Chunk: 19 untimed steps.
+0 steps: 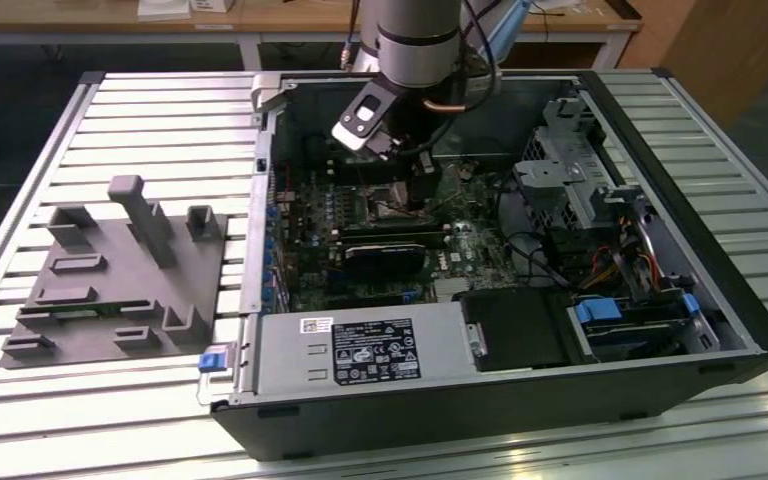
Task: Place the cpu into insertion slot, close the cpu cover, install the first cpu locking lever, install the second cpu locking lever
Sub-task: 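Place the cpu into insertion slot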
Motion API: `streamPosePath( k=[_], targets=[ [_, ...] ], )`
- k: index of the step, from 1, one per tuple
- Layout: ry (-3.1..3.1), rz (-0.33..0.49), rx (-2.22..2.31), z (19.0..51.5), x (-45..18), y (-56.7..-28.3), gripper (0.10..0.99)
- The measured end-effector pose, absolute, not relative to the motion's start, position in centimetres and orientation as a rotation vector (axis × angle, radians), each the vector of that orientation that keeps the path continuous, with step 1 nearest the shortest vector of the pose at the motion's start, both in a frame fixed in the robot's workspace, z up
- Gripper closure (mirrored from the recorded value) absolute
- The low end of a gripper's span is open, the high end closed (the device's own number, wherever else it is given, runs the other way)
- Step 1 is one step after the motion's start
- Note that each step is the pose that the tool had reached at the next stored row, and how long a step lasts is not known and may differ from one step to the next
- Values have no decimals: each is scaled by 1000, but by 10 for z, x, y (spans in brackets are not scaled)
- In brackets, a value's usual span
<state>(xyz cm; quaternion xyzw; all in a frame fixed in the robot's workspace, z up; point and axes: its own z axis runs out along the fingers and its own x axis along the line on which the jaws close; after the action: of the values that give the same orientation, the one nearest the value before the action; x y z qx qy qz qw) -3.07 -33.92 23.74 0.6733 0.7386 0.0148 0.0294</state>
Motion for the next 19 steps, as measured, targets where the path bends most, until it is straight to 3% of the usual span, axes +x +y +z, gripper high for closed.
streamPosePath(
  k=[19],
  targets=[
    [2225, 67, 2102, 230, -31, -335, 545]
  ],
)
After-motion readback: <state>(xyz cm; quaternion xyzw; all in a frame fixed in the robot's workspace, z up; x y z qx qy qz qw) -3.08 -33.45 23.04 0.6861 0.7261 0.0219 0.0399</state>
